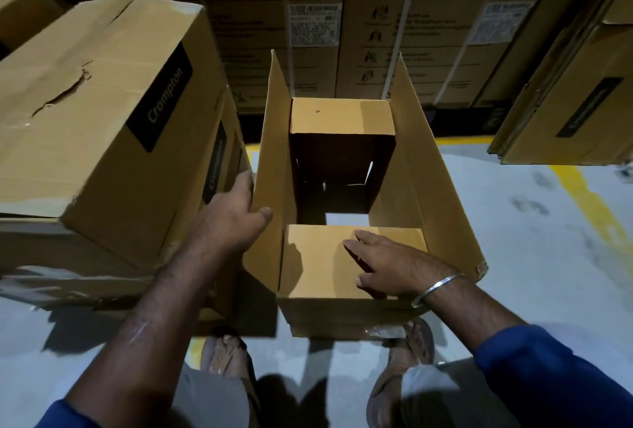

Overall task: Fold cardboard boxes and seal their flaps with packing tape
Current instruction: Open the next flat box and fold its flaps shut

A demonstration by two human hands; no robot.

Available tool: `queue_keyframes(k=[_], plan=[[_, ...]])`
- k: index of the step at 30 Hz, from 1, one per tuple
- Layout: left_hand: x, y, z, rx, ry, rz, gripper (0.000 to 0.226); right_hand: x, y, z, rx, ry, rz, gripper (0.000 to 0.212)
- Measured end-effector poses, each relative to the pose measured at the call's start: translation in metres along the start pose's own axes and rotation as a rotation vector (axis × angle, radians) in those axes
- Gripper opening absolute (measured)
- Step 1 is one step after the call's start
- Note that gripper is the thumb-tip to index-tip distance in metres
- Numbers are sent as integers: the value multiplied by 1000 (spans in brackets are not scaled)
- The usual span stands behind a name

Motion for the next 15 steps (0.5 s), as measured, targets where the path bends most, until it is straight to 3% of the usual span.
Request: queue_keyframes(k=[8, 15], plan=[[8, 5, 7, 30, 46, 34, 89, -10, -10, -3, 61, -27, 75, 66], [6, 3, 21, 57, 84, -8, 88, -22, -80, 63, 480, -47, 293, 76]])
Point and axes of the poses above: each hand's wrist, its own z-axis towards the middle knuckle, its own y-axis out of the palm, x = y × z, the point moved 8 cm from there along z, towards the middle knuckle, and after that the axes turned 11 degrees about z, right-handed, at the moved point
